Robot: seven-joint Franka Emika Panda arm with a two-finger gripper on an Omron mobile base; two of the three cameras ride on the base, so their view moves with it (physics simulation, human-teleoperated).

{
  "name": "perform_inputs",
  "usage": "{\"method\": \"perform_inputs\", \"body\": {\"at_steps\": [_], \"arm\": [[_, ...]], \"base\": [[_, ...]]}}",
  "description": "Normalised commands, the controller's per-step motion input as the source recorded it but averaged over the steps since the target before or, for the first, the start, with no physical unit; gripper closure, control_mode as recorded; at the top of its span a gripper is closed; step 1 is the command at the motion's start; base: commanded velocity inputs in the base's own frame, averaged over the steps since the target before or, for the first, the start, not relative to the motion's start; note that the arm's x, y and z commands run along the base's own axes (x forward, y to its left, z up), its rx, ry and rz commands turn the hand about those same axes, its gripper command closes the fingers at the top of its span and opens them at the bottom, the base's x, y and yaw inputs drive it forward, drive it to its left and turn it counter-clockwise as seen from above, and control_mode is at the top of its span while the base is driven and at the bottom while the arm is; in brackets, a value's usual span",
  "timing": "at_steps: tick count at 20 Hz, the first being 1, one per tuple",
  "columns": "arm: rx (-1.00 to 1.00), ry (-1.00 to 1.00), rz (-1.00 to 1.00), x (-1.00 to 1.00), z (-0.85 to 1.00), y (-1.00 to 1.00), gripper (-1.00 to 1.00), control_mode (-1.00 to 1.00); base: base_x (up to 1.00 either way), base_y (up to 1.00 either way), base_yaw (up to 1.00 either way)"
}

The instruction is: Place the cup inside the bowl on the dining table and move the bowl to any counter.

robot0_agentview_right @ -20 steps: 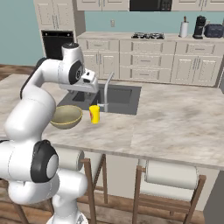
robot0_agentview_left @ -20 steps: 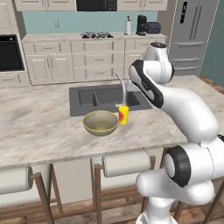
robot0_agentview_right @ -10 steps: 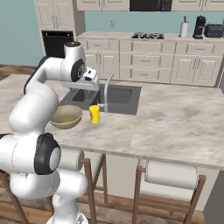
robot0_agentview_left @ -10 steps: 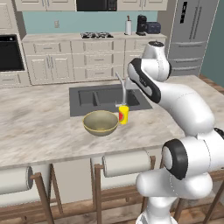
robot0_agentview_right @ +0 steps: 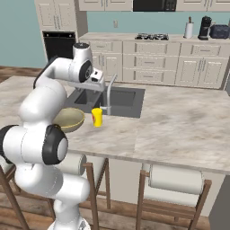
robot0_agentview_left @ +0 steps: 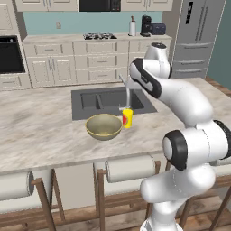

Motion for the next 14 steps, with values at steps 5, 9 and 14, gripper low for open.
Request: {"method": "perform_inputs", "body": {"at_steps": [5,9,14], "arm": [[0.10,0.00,0.00,0.25,-0.05,0.00,-1.00,-1.00],[0.08,0.00,0.00,0.16,-0.08,-0.09,-1.00,-1.00],[0.00,0.00,0.00,0.02,-0.22,-0.03,-1.00,-1.00]], "base": [[0.00,0.00,0.00],[0.00,0.00,0.00],[0.00,0.00,0.00]]}}
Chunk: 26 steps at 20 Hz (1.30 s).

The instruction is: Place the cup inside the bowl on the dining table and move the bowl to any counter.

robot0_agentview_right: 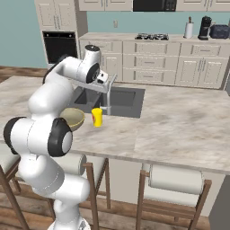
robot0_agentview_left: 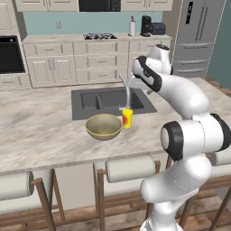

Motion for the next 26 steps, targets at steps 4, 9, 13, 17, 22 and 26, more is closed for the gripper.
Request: {"method": "perform_inputs", "body": {"at_steps": [4,9,13,17,22,26], "arm": [[0.00,0.00,0.00,0.00,-0.33,0.00,-1.00,-1.00],[0.00,0.00,0.00,0.13,-0.27,0.00,-1.00,-1.00],[0.00,0.00,0.00,0.23,-0.33,0.00,-1.00,-1.00],[0.00,0.00,0.00,0.25,-0.33,0.00,-1.00,-1.00],[0.00,0.00,0.00,0.24,-0.26,0.00,-1.00,-1.00],[0.00,0.00,0.00,0.18,-0.22,-0.03,-1.00,-1.00]], "base": [[0.00,0.00,0.00],[0.00,0.00,0.00],[0.00,0.00,0.00],[0.00,0.00,0.00],[0.00,0.00,0.00],[0.00,0.00,0.00]]}}
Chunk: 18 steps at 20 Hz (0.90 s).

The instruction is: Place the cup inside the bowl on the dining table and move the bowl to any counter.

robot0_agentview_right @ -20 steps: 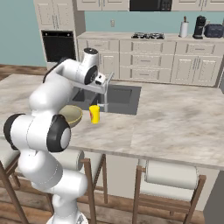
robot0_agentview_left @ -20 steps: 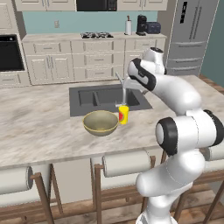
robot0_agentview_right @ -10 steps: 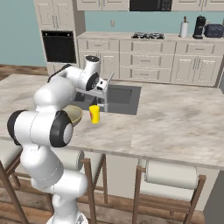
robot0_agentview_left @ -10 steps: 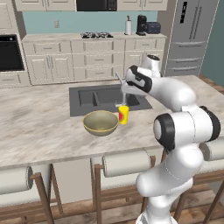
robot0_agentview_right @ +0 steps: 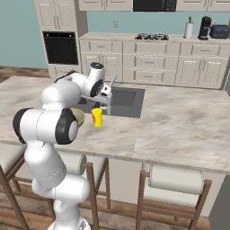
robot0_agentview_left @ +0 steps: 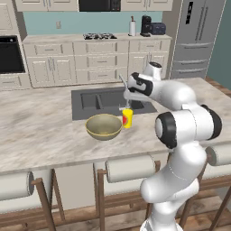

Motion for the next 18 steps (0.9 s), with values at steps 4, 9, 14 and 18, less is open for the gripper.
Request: {"method": "perform_inputs", "body": {"at_steps": [4,9,14,18], "arm": [[0.00,0.00,0.00,0.14,-0.23,-0.01,-1.00,-1.00],[0.00,0.00,0.00,0.18,-0.25,-0.03,-1.00,-1.00],[0.00,0.00,0.00,0.19,-0.22,-0.01,-1.00,-1.00],[0.00,0.00,0.00,0.24,-0.18,-0.01,-1.00,-1.00]], "base": [[0.00,0.00,0.00],[0.00,0.00,0.00],[0.00,0.00,0.00],[0.00,0.00,0.00]]}}
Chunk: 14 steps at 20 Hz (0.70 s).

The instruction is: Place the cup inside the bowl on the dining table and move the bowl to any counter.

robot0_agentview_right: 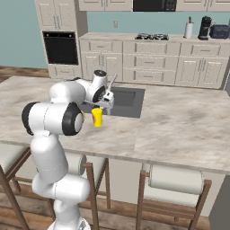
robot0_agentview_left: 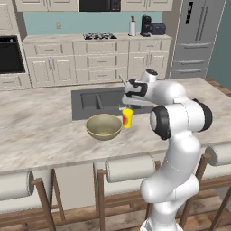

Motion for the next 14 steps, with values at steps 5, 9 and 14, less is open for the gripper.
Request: {"method": "perform_inputs", "body": {"at_steps": [5,9,14], "arm": [[0.00,0.00,0.00,0.18,-0.13,0.00,-1.00,-1.00],[0.00,0.00,0.00,0.01,-0.16,0.00,-1.00,-1.00],[0.00,0.00,0.00,0.00,-0.22,0.00,-1.00,-1.00]], "base": [[0.00,0.00,0.00],[0.00,0.00,0.00],[0.00,0.00,0.00]]}}
